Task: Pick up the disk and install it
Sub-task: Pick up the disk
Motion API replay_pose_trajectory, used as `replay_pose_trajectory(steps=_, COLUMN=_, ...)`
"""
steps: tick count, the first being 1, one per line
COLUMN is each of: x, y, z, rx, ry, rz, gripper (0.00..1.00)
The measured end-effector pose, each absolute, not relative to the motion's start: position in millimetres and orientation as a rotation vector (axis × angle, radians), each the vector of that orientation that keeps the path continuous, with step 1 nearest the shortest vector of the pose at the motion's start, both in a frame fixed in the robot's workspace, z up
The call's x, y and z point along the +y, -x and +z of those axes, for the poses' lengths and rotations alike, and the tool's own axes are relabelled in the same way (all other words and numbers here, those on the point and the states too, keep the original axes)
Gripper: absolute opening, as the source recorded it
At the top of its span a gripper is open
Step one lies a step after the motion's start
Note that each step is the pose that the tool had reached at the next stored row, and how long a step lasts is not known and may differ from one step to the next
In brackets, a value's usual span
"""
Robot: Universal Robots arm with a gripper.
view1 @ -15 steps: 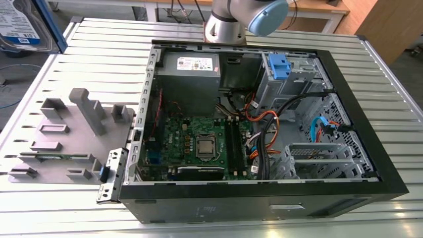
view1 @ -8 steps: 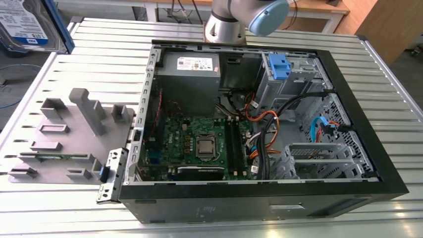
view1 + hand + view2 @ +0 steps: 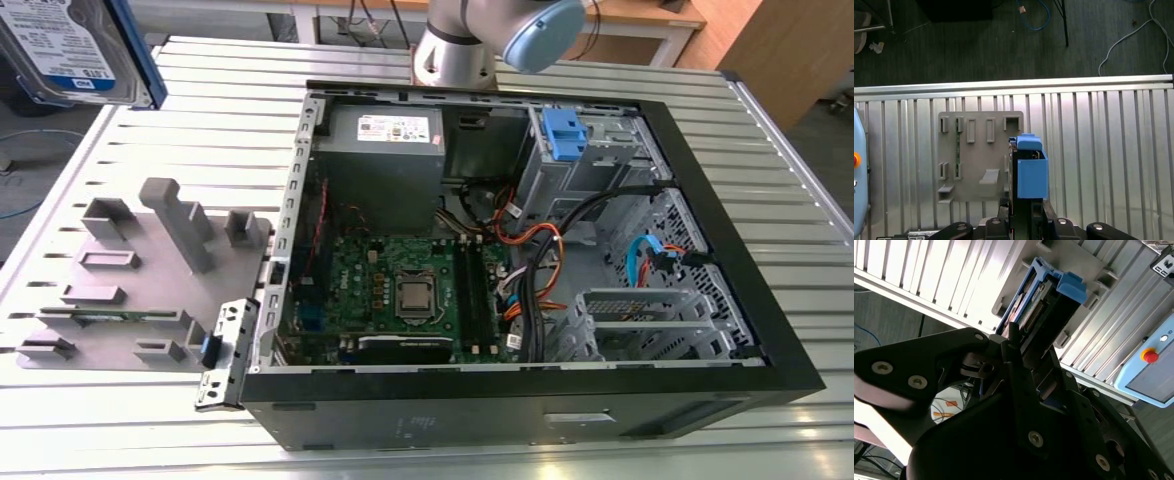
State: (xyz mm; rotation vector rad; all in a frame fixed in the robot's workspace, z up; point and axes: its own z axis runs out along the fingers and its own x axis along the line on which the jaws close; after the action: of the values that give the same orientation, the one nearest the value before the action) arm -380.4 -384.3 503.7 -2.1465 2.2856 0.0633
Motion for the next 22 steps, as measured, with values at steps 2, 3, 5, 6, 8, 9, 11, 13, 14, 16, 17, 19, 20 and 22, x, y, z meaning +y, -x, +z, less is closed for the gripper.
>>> replay_pose_trajectory(steps=2, x=-384.3, y=380.1, z=503.7, rx=2.286, ry=2.146, rz=0.063, gripper=0.35)
replay_pose_trajectory(steps=3, x=-384.3, y=380.1, z=503.7, rx=2.286, ry=2.146, rz=0.063, gripper=0.35)
replay_pose_trajectory(steps=5, x=-384.3, y=380.0, z=503.6, rx=2.286, ry=2.146, rz=0.063, gripper=0.35)
replay_pose_trajectory(steps=6, x=-384.3, y=379.9, z=503.7, rx=2.286, ry=2.146, rz=0.063, gripper=0.35)
replay_pose_trajectory(steps=8, x=-384.3, y=379.0, z=503.7, rx=2.286, ry=2.147, rz=0.063, gripper=0.35)
replay_pose_trajectory(steps=9, x=-384.4, y=378.2, z=503.8, rx=2.285, ry=2.147, rz=0.063, gripper=0.35)
replay_pose_trajectory(steps=11, x=-384.3, y=376.3, z=503.7, rx=2.286, ry=2.146, rz=0.063, gripper=0.35)
replay_pose_trajectory(steps=13, x=-384.3, y=375.6, z=503.7, rx=2.286, ry=2.146, rz=0.063, gripper=0.35)
replay_pose_trajectory(steps=14, x=-384.3, y=375.6, z=503.7, rx=2.286, ry=2.146, rz=0.063, gripper=0.35)
replay_pose_trajectory(steps=16, x=-384.3, y=374.3, z=503.7, rx=2.286, ry=2.146, rz=0.063, gripper=0.35)
replay_pose_trajectory(steps=17, x=-384.3, y=374.2, z=503.7, rx=2.286, ry=2.146, rz=0.063, gripper=0.35)
replay_pose_trajectory(steps=19, x=-384.3, y=373.8, z=503.7, rx=2.286, ry=2.146, rz=0.063, gripper=0.35)
replay_pose_trajectory(steps=20, x=-384.3, y=373.4, z=503.7, rx=2.286, ry=2.147, rz=0.063, gripper=0.35)
replay_pose_trajectory(steps=22, x=-384.3, y=372.8, z=503.7, rx=2.286, ry=2.146, rz=0.063, gripper=0.35)
